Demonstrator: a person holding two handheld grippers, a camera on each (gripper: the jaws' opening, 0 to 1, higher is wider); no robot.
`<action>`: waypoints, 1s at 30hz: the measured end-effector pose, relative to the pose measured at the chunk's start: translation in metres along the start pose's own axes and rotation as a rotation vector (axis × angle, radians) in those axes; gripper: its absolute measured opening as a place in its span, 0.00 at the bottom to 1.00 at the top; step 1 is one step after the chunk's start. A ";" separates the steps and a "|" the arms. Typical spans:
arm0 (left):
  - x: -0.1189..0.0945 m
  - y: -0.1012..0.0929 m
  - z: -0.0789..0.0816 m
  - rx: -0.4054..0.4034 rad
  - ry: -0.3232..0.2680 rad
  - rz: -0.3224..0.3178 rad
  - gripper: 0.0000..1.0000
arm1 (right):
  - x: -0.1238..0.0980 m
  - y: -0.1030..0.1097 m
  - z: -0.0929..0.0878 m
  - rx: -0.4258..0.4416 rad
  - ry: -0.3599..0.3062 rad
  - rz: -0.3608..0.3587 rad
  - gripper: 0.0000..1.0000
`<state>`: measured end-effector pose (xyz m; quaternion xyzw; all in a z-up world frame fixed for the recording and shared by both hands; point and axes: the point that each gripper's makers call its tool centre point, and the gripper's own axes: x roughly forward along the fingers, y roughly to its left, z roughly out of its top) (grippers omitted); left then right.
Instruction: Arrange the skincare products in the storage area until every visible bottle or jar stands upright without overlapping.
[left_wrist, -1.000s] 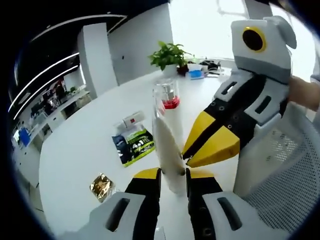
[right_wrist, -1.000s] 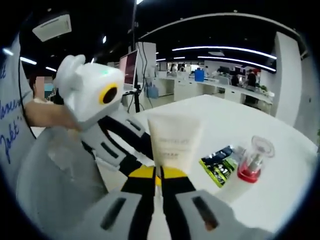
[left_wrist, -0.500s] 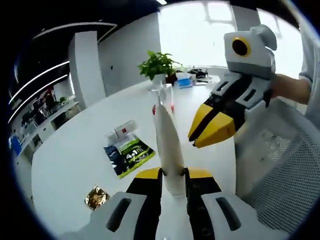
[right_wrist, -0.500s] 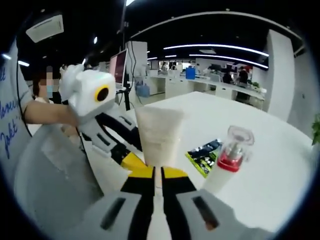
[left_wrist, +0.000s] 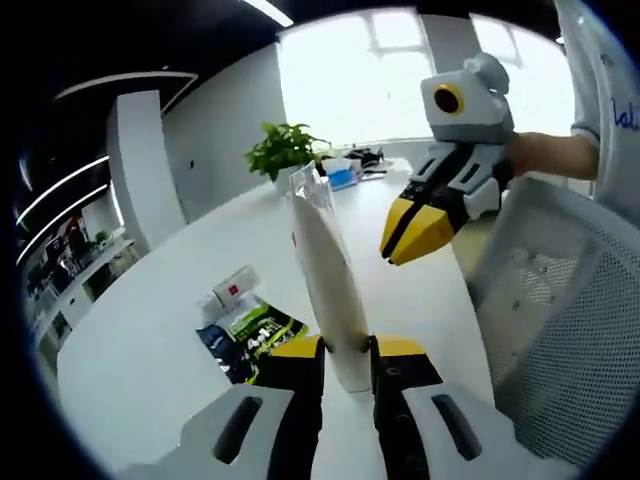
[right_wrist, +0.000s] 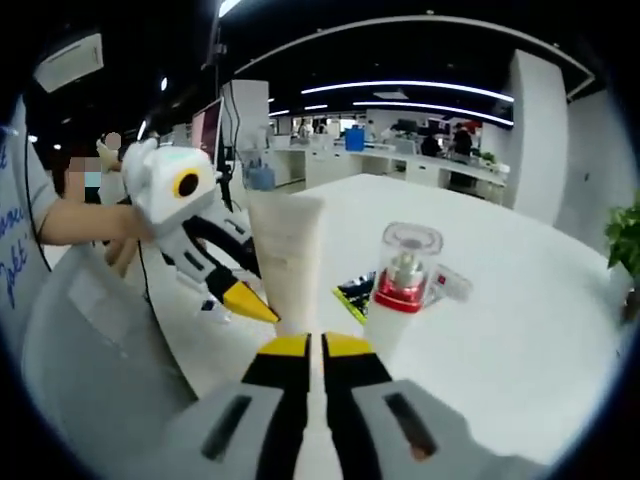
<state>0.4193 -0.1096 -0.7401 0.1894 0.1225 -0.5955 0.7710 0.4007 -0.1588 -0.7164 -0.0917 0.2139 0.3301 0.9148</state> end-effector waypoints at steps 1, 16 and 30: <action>0.001 0.000 0.000 0.008 -0.001 -0.006 0.13 | -0.001 -0.002 0.000 0.003 0.000 -0.005 0.04; 0.015 0.012 0.008 0.113 0.001 -0.101 0.13 | -0.012 -0.020 -0.006 0.030 0.009 -0.063 0.03; 0.025 0.026 0.009 0.099 -0.033 -0.140 0.15 | -0.016 -0.029 -0.006 0.042 0.010 -0.090 0.03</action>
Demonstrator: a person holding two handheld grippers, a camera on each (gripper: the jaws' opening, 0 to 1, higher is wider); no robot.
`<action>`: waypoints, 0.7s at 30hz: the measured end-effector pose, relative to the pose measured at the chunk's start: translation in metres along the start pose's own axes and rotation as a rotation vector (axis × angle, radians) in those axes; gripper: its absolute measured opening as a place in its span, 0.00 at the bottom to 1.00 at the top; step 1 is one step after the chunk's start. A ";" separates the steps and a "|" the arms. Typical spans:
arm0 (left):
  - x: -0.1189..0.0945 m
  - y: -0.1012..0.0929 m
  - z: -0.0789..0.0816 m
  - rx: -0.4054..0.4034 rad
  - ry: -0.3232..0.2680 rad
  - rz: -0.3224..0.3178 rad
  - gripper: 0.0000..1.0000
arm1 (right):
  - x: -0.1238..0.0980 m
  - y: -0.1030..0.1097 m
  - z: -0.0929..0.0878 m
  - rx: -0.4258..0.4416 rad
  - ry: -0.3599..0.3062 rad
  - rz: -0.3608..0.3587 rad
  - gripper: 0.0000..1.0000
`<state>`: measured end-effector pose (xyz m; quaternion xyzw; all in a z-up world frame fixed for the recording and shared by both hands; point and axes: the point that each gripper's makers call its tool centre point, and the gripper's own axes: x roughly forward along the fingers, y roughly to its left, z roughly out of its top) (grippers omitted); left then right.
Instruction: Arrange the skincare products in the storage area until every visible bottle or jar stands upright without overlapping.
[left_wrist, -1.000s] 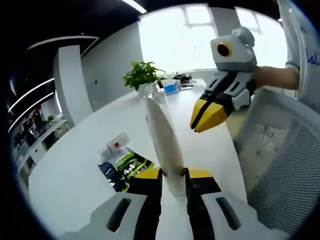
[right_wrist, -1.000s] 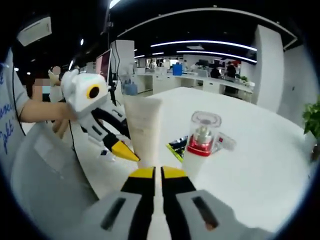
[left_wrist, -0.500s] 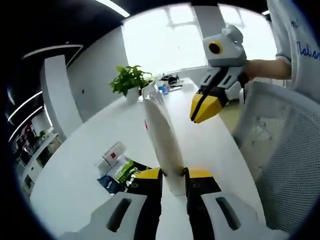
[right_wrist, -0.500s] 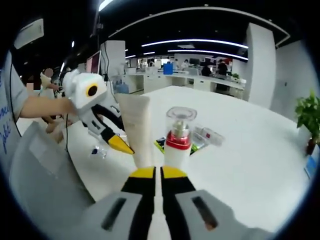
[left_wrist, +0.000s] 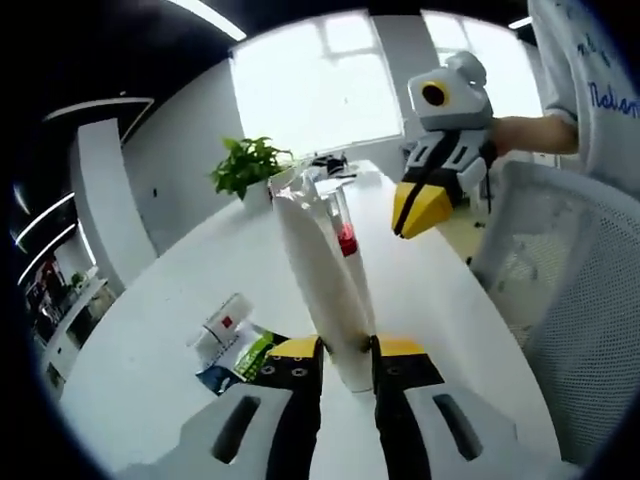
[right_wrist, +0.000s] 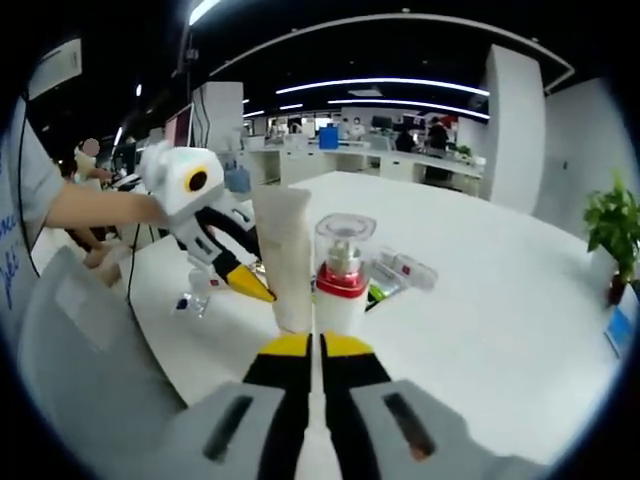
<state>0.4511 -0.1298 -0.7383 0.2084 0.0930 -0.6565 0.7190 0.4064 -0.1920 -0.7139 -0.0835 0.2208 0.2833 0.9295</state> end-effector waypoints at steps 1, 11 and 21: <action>0.000 0.000 0.000 0.003 -0.004 -0.001 0.15 | 0.000 0.000 0.000 0.001 0.000 -0.001 0.03; 0.007 -0.006 -0.006 -0.022 -0.004 -0.019 0.16 | 0.000 -0.001 -0.001 0.004 0.005 -0.006 0.03; 0.010 -0.004 -0.020 -0.116 0.043 0.009 0.23 | 0.000 -0.001 -0.004 0.007 0.011 -0.002 0.02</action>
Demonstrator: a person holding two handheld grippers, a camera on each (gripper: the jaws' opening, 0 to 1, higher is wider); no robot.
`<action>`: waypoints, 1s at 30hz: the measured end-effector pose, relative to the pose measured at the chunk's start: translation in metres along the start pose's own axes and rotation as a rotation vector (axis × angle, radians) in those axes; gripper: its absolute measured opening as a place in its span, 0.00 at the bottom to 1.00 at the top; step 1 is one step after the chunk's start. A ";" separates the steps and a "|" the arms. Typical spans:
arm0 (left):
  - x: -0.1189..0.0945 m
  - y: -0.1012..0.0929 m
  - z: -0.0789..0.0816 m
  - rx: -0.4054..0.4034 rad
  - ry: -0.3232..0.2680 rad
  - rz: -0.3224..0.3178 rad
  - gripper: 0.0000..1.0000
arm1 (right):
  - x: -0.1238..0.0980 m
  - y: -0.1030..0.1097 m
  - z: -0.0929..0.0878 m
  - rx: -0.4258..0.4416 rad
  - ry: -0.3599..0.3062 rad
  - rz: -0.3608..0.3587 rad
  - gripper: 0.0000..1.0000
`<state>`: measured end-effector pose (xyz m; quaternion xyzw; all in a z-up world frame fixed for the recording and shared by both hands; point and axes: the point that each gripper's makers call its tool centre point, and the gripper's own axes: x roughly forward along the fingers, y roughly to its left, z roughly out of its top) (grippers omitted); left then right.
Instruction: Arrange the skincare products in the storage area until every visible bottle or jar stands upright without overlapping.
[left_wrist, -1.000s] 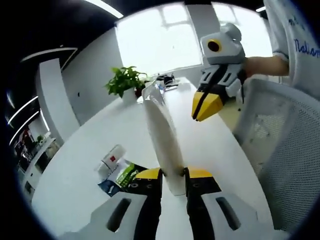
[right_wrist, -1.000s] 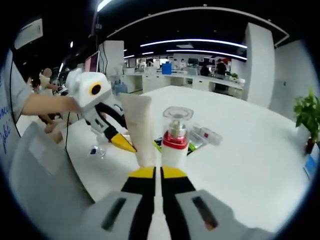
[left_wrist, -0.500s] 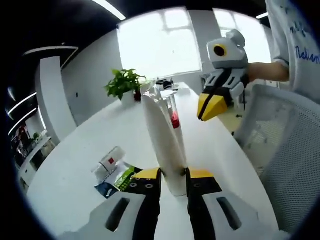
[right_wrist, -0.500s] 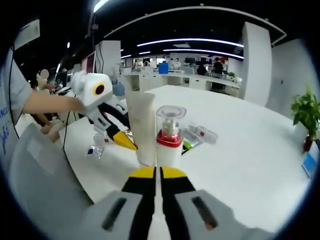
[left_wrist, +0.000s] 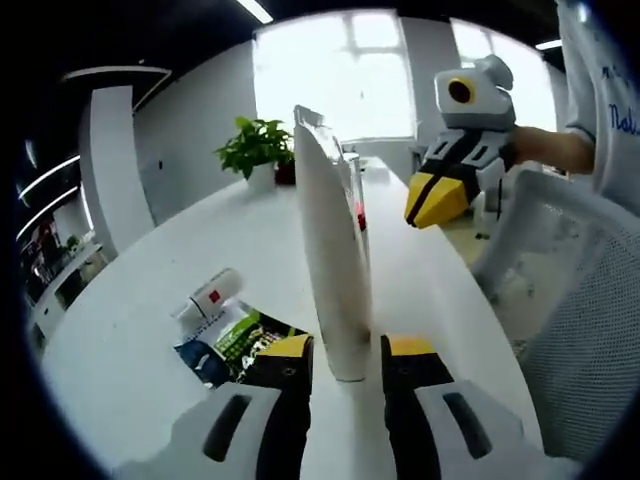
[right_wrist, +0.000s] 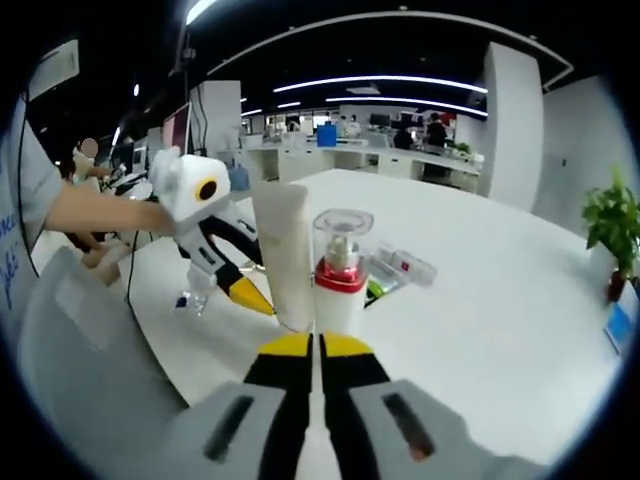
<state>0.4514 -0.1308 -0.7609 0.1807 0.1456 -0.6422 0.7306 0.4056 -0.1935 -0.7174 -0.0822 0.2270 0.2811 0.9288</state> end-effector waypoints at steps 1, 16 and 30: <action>0.000 0.001 -0.002 -0.013 0.004 0.011 0.21 | 0.000 0.001 0.000 -0.001 0.001 0.001 0.02; 0.002 0.003 -0.002 -0.062 -0.011 0.012 0.15 | 0.001 0.000 0.000 -0.002 -0.001 0.004 0.02; 0.003 0.001 0.000 -0.059 -0.015 0.012 0.16 | 0.000 0.000 -0.001 -0.001 0.002 0.000 0.02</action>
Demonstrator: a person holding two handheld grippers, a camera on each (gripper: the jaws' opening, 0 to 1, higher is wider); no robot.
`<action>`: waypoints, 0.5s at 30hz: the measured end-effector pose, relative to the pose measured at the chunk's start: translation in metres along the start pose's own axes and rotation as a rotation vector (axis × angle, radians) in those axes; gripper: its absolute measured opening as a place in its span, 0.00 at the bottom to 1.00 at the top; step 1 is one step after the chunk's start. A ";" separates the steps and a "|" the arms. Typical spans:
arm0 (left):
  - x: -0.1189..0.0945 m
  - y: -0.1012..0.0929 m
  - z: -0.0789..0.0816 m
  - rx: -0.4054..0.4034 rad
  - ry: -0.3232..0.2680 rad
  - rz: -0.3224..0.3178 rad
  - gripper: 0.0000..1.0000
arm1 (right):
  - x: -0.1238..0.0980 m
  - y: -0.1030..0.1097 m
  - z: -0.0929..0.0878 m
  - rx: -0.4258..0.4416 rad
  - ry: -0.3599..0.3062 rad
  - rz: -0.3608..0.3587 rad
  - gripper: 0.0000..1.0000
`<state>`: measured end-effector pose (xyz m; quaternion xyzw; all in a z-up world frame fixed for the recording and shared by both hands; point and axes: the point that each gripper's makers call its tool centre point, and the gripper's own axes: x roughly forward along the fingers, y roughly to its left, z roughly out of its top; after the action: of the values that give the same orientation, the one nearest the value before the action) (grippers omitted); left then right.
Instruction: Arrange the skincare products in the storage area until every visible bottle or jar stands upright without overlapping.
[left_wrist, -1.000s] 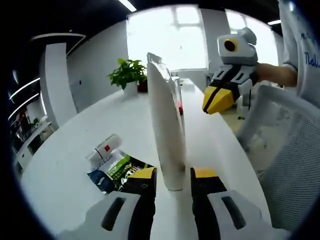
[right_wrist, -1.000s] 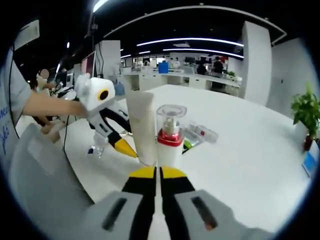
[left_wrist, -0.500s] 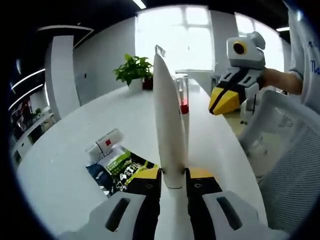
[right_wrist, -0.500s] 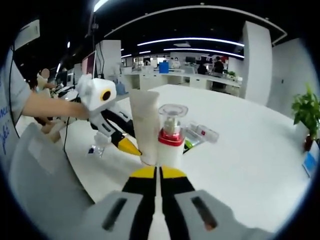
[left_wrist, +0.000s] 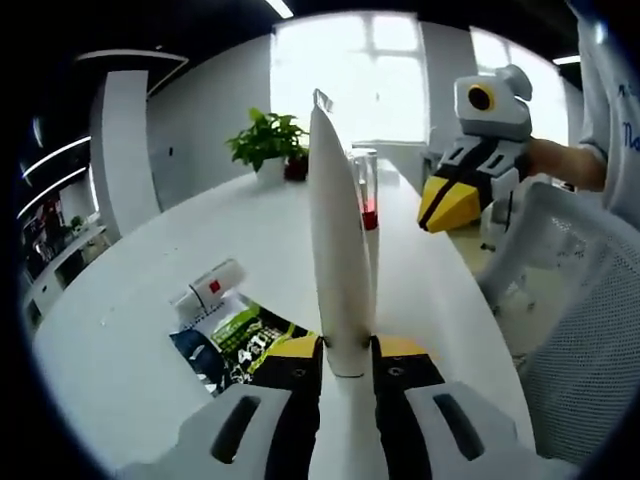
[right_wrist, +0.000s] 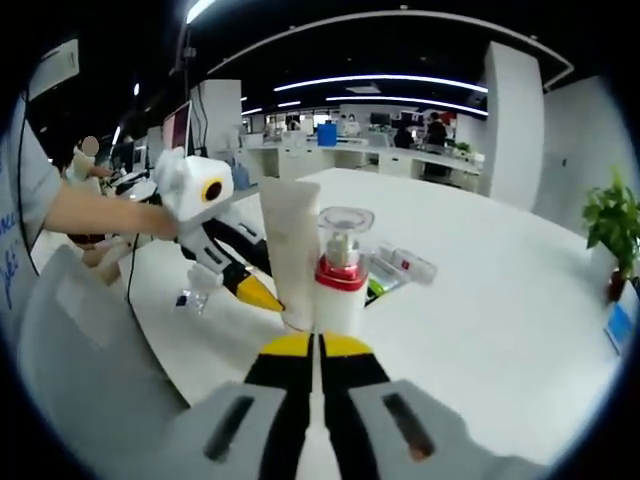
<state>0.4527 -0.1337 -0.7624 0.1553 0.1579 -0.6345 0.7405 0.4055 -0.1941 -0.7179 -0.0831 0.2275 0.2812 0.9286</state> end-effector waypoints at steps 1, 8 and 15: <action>0.000 0.000 0.000 0.007 0.003 0.001 0.16 | 0.000 0.000 0.000 -0.001 0.000 0.000 0.02; -0.003 -0.001 0.001 0.009 0.004 0.013 0.25 | -0.001 0.001 0.001 0.000 -0.002 0.000 0.03; -0.014 -0.001 -0.001 -0.004 0.029 0.041 0.30 | -0.001 0.001 0.005 -0.006 -0.016 -0.006 0.07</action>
<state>0.4494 -0.1209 -0.7577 0.1662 0.1670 -0.6166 0.7512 0.4055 -0.1924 -0.7131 -0.0844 0.2191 0.2799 0.9309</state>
